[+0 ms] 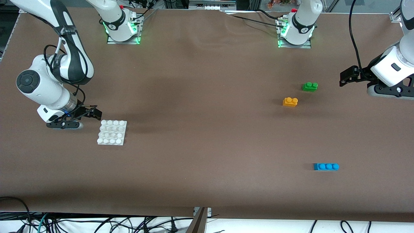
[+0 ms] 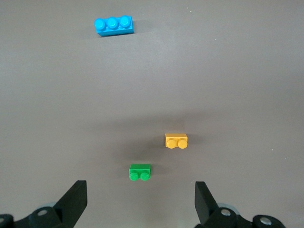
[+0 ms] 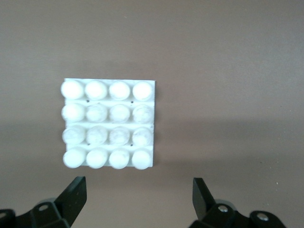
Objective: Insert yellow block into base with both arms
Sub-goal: 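Reach the right gripper down to the white base plate, then grip the white base plate edge with the right gripper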
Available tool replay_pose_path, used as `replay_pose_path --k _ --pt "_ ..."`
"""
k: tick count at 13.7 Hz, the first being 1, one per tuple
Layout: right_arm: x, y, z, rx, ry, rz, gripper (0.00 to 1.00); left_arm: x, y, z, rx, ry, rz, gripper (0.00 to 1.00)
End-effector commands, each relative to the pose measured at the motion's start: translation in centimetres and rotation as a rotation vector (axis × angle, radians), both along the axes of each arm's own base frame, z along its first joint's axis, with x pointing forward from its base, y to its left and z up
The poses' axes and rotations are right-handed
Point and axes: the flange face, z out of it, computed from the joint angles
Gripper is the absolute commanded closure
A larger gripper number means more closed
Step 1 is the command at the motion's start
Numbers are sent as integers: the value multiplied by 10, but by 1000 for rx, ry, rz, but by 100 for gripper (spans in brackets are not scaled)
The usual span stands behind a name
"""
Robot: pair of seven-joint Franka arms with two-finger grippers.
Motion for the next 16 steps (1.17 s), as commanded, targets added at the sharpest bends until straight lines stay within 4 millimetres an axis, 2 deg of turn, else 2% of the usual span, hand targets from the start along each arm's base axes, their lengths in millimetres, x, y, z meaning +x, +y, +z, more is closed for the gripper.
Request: replay_pose_path --k 1,4,6,8,12,16 --pt "3 -5 -30 6 -22 -13 1 -3 2 7 -3 0 -19 0" --pt "13 -6 -60 50 -26 -70 1 -3 3 7 -3 0 -18 0" --pt "14 -1 -74 72 -12 -90 1 -3 3 7 -3 0 -18 0" --pt "23 1 -85 72 -35 -86 1 -3 3 7 -3 0 -18 0" --pt "31 1 -88 70 -47 -82 1 -3 3 7 -3 0 -18 0" --pt "35 -5 -103 67 -42 -70 2 -3 3 7 -3 0 -18 0"
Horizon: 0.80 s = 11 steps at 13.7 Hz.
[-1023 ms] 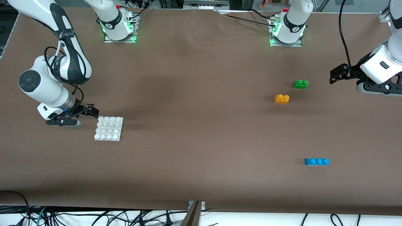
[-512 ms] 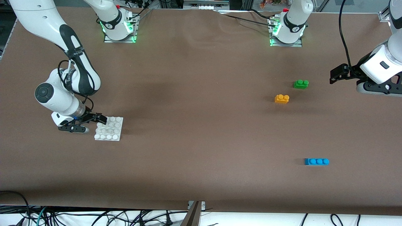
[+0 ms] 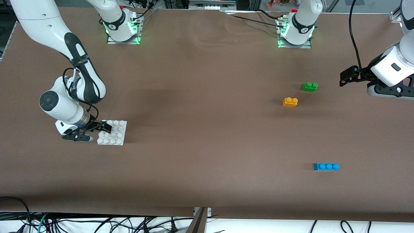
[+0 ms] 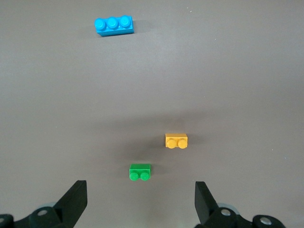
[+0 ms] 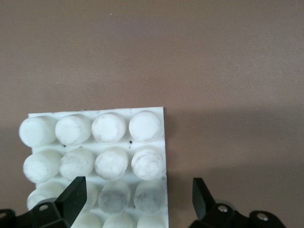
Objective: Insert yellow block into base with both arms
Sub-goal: 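Grip the white base plate edge with the right gripper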
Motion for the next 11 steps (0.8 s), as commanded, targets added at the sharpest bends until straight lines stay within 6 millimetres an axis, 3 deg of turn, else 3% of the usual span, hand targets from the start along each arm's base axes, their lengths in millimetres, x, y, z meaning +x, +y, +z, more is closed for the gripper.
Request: replay_pose_path --k 1,8,11 --pt "7 -7 -9 12 -18 0 1 -3 2 7 -3 0 -18 0" --pt "7 1 -25 18 -36 5 3 -3 3 7 -3 0 -18 0" --pt "10 4 -29 19 -40 4 10 -4 3 7 -3 2 -20 0"
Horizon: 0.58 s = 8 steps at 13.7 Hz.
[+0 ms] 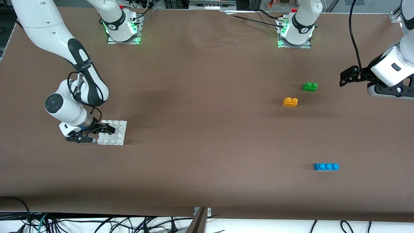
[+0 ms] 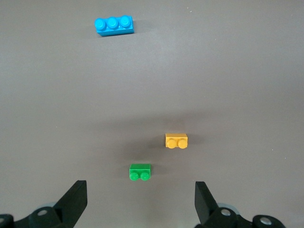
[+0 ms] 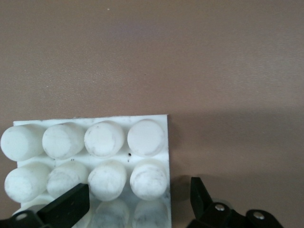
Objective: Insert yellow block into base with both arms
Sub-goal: 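Grip the white base plate edge with the right gripper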
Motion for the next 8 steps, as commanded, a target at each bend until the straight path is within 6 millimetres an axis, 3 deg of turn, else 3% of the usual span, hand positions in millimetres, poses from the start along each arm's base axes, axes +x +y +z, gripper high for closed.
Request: replay_pose_path --k 1,8 --pt "7 3 -7 20 -14 -4 13 -3 3 7 -3 0 -20 0" --pt "10 20 -5 51 -20 -10 14 -4 4 7 -3 2 -18 0"
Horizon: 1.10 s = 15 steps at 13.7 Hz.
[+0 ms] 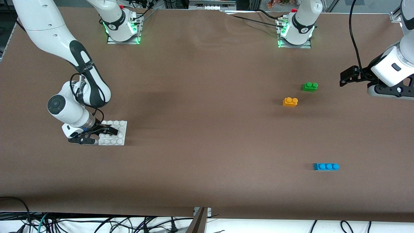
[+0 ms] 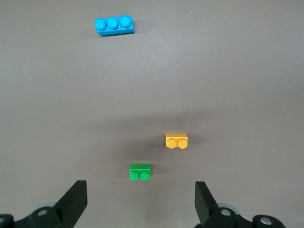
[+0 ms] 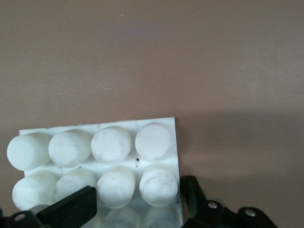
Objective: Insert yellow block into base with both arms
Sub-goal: 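Grip the white base plate edge with the right gripper, then slide the white base plate with the right gripper toward the table middle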
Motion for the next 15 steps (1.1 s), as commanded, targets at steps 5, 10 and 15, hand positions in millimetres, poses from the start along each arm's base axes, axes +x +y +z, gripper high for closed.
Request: replay_pose_path --k 5,10,15 --pt "12 55 6 46 -30 -11 14 -4 4 7 -3 2 -18 0" --pt "9 132 4 61 -30 -13 13 -3 4 7 -3 0 -18 0" --pt "3 201 -8 77 -19 -80 13 -4 4 7 -3 2 -18 0"
